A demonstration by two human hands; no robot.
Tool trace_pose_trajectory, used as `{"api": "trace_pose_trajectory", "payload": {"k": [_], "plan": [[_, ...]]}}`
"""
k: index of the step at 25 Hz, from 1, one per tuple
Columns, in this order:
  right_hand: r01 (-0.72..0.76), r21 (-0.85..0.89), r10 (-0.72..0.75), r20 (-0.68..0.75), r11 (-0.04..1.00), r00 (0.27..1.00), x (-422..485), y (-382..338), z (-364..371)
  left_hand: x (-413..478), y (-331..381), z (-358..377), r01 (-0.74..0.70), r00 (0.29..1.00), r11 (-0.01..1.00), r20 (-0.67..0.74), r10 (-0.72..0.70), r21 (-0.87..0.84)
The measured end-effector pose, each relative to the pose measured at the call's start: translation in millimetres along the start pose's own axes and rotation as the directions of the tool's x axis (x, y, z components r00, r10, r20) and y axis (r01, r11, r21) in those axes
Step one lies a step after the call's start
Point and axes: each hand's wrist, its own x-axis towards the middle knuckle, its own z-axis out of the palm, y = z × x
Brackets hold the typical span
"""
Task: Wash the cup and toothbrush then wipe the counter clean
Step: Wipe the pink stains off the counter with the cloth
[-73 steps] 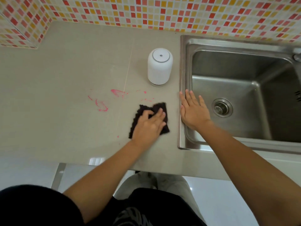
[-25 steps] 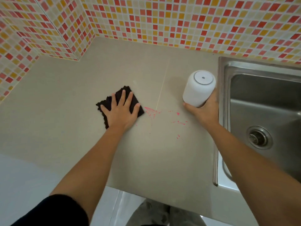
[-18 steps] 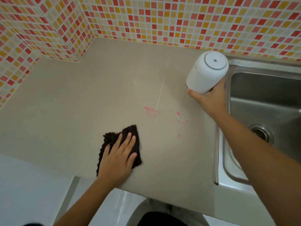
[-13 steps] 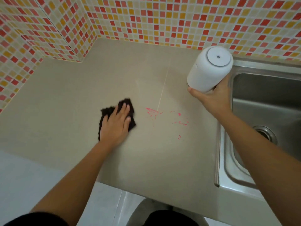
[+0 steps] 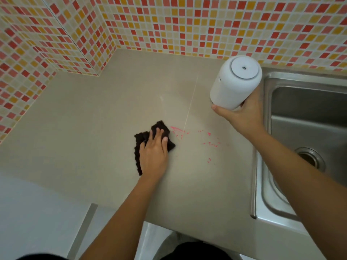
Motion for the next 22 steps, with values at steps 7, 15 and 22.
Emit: {"api": "trace_pose_trajectory", "payload": {"k": [7, 15, 22], "plan": [[0.071, -0.079, -0.071, 0.005, 0.994, 0.997, 3, -5, -13, 46, 85, 31, -0.094, 0.992, 0.995, 0.084, 0.096, -0.021], [0.062, -0.085, -0.061, 0.010, 0.994, 0.998, 8, -12, -20, -53, -1, 3, -0.142, 0.980, 0.986, 0.149, 0.128, 0.087], [0.065, -0.074, -0.067, -0.025, 0.995, 0.997, 5, -6, -29, 53, 131, 26, -0.162, 0.904, 0.947, 0.343, 0.255, -0.277]]}}
